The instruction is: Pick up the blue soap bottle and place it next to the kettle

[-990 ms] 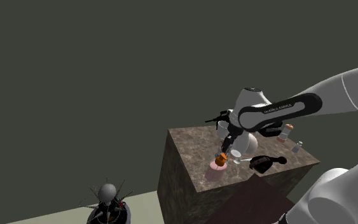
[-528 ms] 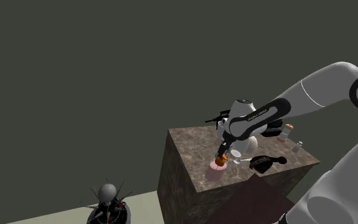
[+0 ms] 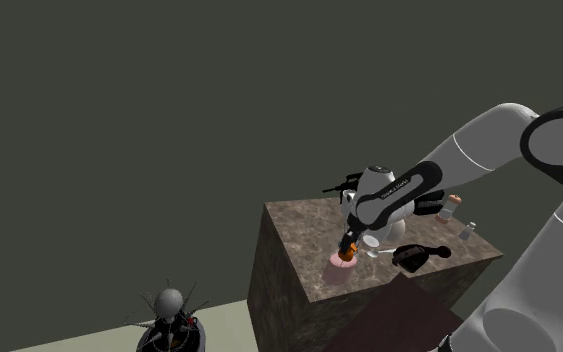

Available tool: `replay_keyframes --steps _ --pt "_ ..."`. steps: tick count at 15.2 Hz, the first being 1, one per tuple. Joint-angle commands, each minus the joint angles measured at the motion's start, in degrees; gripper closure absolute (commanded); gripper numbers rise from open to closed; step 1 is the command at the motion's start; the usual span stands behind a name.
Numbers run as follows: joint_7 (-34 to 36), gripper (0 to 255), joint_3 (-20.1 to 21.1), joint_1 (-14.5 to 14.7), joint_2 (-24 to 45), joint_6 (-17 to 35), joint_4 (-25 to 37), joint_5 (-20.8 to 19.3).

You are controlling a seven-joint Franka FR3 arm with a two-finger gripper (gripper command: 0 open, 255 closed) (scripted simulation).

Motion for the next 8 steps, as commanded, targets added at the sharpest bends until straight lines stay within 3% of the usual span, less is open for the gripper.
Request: replay_keyframes --steps 1,6,7,8 --pt "0.0 0 0.0 0.0 0.2 0.2 -0.1 0.0" --pt "0.0 0 0.0 0.0 0.1 0.2 -0.1 0.0" --pt "0.0 255 0.0 0.0 0.1 0.2 -0.1 0.0" --pt "0.0 255 0.0 0.0 0.1 0.2 -0.1 0.0"
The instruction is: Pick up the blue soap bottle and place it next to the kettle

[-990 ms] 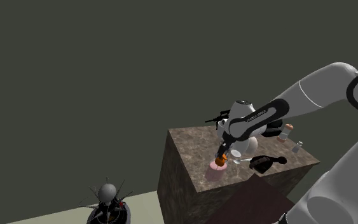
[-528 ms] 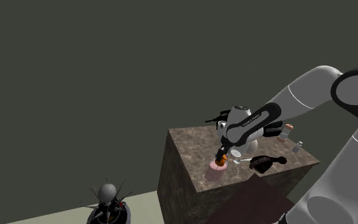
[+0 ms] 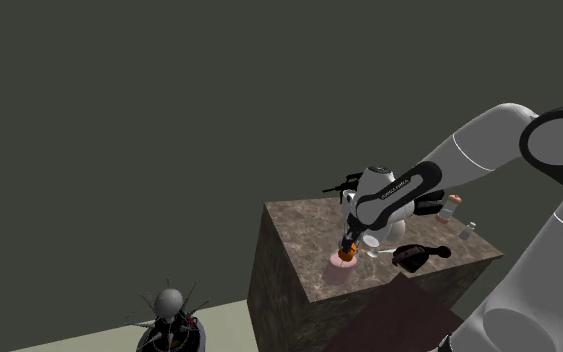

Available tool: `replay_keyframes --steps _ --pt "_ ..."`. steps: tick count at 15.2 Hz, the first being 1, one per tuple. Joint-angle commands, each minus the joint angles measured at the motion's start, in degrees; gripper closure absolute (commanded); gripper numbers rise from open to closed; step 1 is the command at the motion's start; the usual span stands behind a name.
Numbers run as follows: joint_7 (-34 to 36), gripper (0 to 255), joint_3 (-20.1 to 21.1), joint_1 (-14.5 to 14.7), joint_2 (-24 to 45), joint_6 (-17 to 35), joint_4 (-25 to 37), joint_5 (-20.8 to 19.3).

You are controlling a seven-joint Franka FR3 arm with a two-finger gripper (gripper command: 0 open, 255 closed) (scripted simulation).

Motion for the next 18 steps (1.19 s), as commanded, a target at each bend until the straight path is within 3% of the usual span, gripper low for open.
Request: replay_keyframes --steps 1,8,18 --pt "0.0 255 0.0 0.0 0.0 0.0 0.0 0.0" --pt "0.0 255 0.0 0.0 0.0 0.0 0.0 0.0" --pt "0.7 255 -0.1 0.0 -8.4 -9.0 0.6 -1.2"
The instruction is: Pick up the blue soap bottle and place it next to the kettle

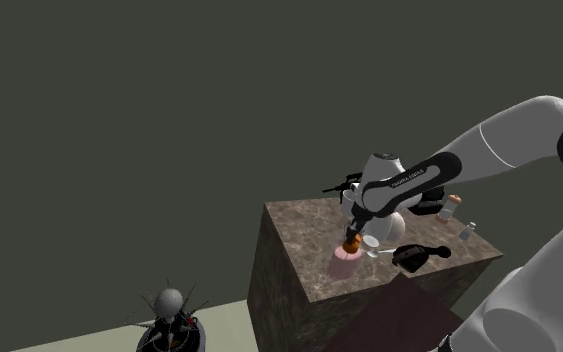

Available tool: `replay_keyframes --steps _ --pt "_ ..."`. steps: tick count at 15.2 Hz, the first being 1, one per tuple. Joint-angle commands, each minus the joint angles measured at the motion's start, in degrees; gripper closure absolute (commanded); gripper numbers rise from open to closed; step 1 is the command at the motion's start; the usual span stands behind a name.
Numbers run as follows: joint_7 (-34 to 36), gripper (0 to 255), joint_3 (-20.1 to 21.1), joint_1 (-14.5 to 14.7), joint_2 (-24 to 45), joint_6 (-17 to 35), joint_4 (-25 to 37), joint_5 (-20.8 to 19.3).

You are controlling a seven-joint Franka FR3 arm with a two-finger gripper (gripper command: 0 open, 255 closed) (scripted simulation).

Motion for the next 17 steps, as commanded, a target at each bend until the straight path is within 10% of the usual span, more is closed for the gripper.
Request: replay_keyframes --steps 1,17 --pt "0.1 255 0.0 0.0 -1.6 -2.0 0.3 -0.2" --pt "0.4 255 0.5 -0.1 -11.9 -16.4 4.5 -0.7"
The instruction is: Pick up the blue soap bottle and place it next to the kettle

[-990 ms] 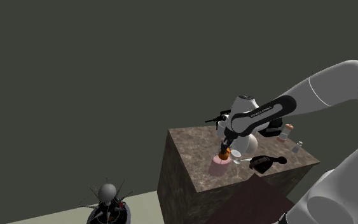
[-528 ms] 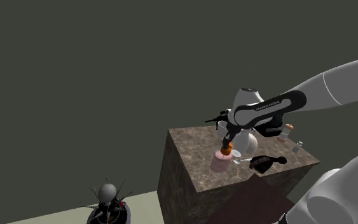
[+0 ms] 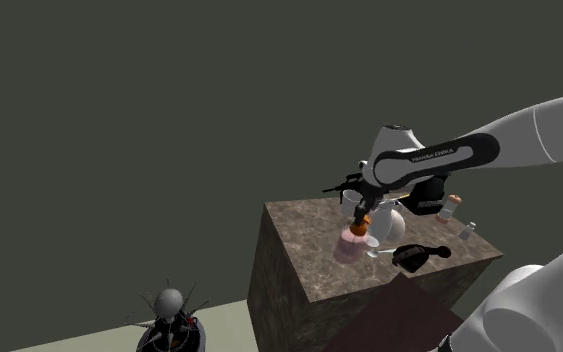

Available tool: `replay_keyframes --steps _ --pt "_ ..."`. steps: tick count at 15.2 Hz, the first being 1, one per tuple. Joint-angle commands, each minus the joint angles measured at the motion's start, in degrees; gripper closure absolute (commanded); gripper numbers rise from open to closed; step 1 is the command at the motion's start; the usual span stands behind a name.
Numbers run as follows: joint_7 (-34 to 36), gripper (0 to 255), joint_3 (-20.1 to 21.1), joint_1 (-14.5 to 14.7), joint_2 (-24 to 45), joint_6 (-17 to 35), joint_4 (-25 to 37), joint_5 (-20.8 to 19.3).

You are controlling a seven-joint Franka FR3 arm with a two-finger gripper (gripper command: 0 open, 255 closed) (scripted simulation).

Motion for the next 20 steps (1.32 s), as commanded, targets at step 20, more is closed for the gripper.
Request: replay_keyframes --steps 20 --pt "-0.3 255 0.7 0.0 -7.7 -17.9 10.3 0.2"
